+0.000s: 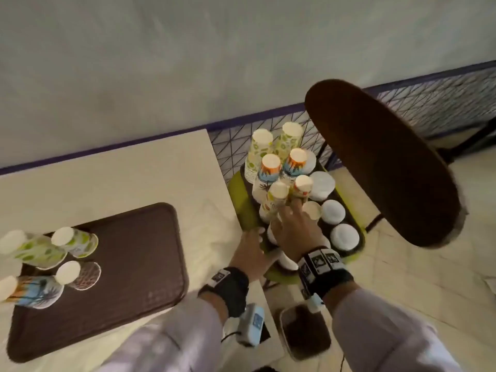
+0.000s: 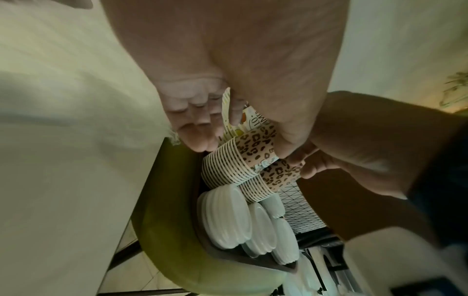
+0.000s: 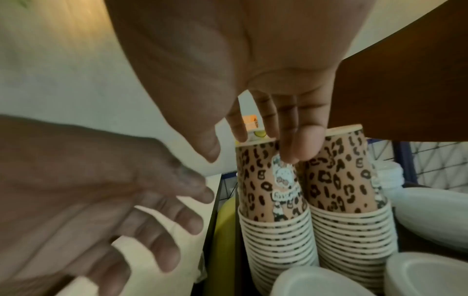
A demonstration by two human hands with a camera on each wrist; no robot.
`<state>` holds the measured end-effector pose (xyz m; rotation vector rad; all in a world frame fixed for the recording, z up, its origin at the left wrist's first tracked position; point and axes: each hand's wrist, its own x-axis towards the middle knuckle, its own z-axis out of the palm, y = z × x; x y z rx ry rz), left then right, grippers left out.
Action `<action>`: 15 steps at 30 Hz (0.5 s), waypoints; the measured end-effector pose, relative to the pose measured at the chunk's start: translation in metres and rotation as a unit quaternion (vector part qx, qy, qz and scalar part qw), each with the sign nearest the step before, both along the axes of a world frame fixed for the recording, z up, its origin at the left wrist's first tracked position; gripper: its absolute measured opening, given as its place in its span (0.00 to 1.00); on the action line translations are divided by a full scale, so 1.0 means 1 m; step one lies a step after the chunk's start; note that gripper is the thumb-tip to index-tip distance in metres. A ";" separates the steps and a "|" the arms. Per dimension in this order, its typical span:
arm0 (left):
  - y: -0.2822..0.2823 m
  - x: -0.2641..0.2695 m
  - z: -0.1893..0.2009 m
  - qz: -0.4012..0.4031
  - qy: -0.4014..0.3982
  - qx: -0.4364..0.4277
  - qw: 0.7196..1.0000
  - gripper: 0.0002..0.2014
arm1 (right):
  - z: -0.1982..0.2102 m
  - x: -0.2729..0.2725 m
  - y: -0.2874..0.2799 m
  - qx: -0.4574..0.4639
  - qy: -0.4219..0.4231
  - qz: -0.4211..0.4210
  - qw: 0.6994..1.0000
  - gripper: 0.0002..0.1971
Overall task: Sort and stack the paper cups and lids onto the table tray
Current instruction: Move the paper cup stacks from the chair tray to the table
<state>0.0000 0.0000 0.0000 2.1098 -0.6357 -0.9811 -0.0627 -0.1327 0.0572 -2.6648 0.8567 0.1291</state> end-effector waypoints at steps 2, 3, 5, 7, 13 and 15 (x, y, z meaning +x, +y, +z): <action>-0.010 0.003 -0.003 -0.007 -0.015 0.015 1.000 0.41 | -0.006 0.001 -0.005 -0.019 0.004 0.001 1.000 0.23; -0.013 0.004 -0.006 -0.008 -0.018 0.021 1.000 0.40 | -0.009 0.000 -0.006 -0.026 0.004 0.007 1.000 0.23; -0.019 0.007 -0.009 -0.007 -0.021 0.025 0.999 0.38 | -0.016 -0.002 -0.009 -0.030 0.021 0.035 0.999 0.22; -0.025 0.009 -0.011 -0.010 -0.025 0.035 0.999 0.39 | -0.020 -0.004 -0.014 -0.006 0.013 0.026 1.000 0.19; -0.045 0.018 -0.020 -0.041 -0.062 0.063 0.995 0.35 | -0.016 -0.020 -0.012 0.015 0.004 0.050 0.999 0.29; -0.049 0.019 -0.026 -0.062 -0.070 0.088 0.992 0.35 | -0.014 -0.024 -0.011 0.017 0.003 0.061 0.998 0.31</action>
